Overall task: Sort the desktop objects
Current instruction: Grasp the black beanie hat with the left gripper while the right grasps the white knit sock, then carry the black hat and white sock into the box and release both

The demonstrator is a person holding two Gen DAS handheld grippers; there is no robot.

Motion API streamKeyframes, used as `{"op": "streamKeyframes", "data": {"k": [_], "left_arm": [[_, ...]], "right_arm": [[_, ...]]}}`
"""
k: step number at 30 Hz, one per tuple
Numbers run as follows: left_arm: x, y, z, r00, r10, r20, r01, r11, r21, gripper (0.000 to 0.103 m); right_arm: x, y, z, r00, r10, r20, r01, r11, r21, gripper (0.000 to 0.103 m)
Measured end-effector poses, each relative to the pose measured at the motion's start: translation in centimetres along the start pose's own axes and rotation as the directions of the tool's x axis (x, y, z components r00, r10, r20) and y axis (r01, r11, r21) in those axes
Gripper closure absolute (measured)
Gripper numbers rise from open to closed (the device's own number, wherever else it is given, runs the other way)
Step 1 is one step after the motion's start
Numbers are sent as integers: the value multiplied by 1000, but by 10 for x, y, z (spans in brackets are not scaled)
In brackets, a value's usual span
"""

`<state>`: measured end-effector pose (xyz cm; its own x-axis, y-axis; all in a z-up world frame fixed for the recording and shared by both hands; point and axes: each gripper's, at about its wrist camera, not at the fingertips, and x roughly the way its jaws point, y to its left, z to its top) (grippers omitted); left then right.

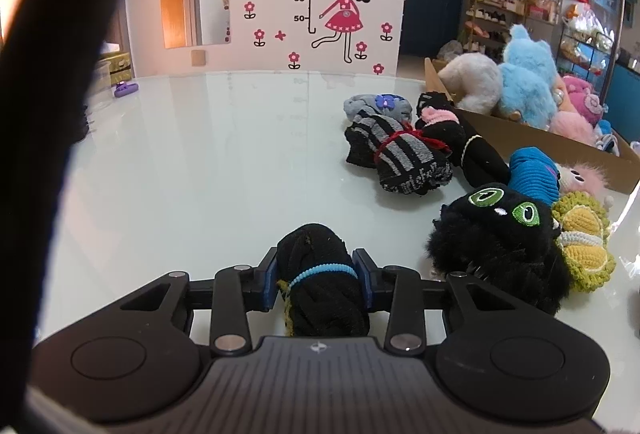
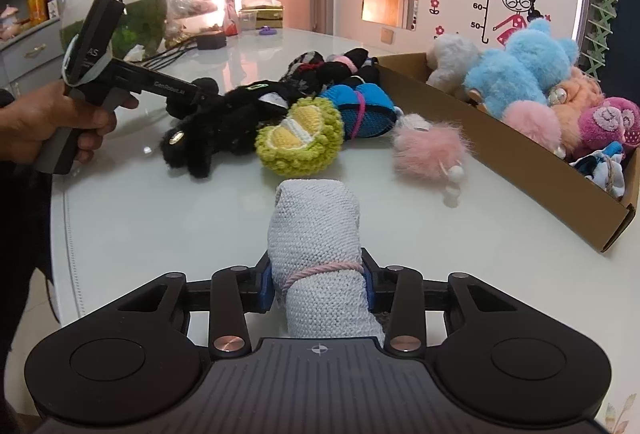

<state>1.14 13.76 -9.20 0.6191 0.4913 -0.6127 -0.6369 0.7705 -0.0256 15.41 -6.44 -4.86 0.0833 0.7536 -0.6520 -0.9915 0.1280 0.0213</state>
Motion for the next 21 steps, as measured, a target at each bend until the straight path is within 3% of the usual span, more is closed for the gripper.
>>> {"op": "streamKeyframes", "data": {"k": [10,15,21], "left_arm": [[-30,9,9,998,-34,52,35,999,-4,69],[-45,2,19,993,-98,61,98,995,13,69],[-46,-29,50,976,-209,66,207,978,41,69]], "right_arm": [[-21,11,10,998,1,59,-4,999,42,58],[-36,11,20,997,-1,77,-5,998,68,58],[-61,-5,48,990,-67,126,52,992,117,58]]}}
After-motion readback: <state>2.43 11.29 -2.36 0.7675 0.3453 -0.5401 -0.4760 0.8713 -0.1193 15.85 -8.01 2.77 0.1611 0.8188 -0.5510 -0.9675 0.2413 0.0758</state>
